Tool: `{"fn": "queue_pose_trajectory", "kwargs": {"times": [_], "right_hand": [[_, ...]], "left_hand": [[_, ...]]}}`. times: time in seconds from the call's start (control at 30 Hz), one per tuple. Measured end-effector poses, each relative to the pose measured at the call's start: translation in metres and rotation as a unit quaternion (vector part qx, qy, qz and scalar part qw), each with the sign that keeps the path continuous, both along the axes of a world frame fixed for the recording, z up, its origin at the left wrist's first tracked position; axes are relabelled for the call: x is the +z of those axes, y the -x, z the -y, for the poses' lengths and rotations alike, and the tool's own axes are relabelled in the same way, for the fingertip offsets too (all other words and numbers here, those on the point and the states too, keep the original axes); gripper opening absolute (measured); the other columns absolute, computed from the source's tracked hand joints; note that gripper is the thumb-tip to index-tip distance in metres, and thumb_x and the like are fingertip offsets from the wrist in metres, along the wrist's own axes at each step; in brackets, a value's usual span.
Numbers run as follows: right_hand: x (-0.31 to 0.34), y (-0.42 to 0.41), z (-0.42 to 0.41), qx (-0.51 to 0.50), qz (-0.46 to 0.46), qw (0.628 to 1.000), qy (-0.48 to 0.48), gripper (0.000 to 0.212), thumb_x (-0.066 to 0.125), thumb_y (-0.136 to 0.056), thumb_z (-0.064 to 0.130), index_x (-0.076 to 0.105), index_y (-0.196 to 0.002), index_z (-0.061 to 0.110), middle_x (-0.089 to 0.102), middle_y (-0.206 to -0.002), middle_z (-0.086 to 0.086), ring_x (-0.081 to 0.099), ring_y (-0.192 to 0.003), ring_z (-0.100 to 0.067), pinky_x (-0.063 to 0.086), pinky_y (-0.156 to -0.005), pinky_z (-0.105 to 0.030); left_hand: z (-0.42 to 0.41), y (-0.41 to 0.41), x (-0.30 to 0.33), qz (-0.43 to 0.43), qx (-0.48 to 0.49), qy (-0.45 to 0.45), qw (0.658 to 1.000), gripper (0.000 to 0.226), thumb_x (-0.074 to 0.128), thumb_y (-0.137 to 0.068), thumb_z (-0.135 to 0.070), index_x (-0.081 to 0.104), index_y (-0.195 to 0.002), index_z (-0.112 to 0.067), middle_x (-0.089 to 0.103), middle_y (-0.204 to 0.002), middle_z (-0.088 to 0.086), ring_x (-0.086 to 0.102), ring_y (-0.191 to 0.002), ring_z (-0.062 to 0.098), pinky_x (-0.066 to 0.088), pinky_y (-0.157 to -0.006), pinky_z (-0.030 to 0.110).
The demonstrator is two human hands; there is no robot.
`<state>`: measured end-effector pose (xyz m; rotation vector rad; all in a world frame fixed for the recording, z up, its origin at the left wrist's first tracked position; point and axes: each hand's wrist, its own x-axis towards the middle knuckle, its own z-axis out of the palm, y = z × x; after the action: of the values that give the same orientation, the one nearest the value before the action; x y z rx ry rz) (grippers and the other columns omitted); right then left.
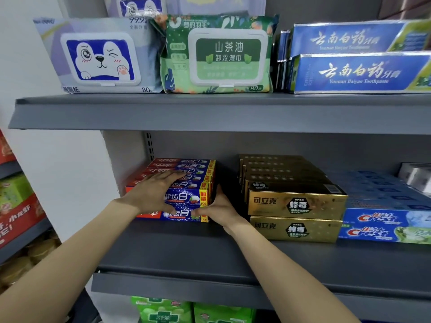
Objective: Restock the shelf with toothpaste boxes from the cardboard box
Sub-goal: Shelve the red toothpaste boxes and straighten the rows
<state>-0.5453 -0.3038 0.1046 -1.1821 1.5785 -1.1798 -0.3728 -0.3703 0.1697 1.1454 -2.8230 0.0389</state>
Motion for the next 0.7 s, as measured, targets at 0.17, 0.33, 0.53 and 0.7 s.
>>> {"fn": "queue_pose_trajectory", "kwargs": {"times": [0.17,0.33,0.53,0.7], "right_hand": [[0.001,0.001,0.000,0.012,0.005,1.000,0.008,0.098,0.083,-0.064,0.007,0.025,-0.141,0.022,0.055,-0.132,-0.004,0.055,-0.119,-0.018,0.046,-0.101,-0.040],[0.001,0.003,0.000,0.023,0.010,1.000,-0.001,0.100,0.082,-0.064,0.006,0.025,-0.144,0.023,0.055,-0.132,-0.003,0.054,-0.120,-0.017,0.045,-0.102,-0.041],[0.005,0.004,0.000,0.046,0.018,0.999,0.005,0.100,0.079,-0.068,0.004,0.020,-0.146,0.024,0.053,-0.134,-0.004,0.053,-0.121,-0.017,0.045,-0.102,-0.038],[0.024,0.005,-0.003,0.019,0.212,0.972,0.097,0.071,0.051,-0.079,0.000,0.028,-0.144,0.017,0.055,-0.126,-0.010,0.054,-0.104,-0.015,0.043,-0.075,-0.024]], "left_hand": [[0.000,0.000,0.002,0.003,-0.003,-0.011,1.000,0.102,0.077,-0.073,-0.037,0.011,-0.150,-0.029,0.015,-0.158,-0.004,0.018,-0.144,0.018,0.021,-0.113,0.030],[0.004,-0.001,0.000,0.002,-0.005,-0.013,1.000,0.102,0.077,-0.073,-0.039,0.010,-0.150,-0.030,0.014,-0.158,-0.005,0.019,-0.144,0.017,0.021,-0.114,0.032],[0.000,-0.006,0.014,-0.094,0.014,-0.145,0.985,0.094,0.067,-0.069,-0.060,0.023,-0.147,-0.032,0.030,-0.152,-0.006,0.035,-0.136,0.017,0.030,-0.104,0.025],[0.027,-0.009,0.022,-0.210,0.141,-0.084,0.964,0.061,0.036,-0.093,-0.055,0.032,-0.144,-0.021,0.044,-0.144,0.010,0.048,-0.126,0.032,0.038,-0.104,0.038]]}}
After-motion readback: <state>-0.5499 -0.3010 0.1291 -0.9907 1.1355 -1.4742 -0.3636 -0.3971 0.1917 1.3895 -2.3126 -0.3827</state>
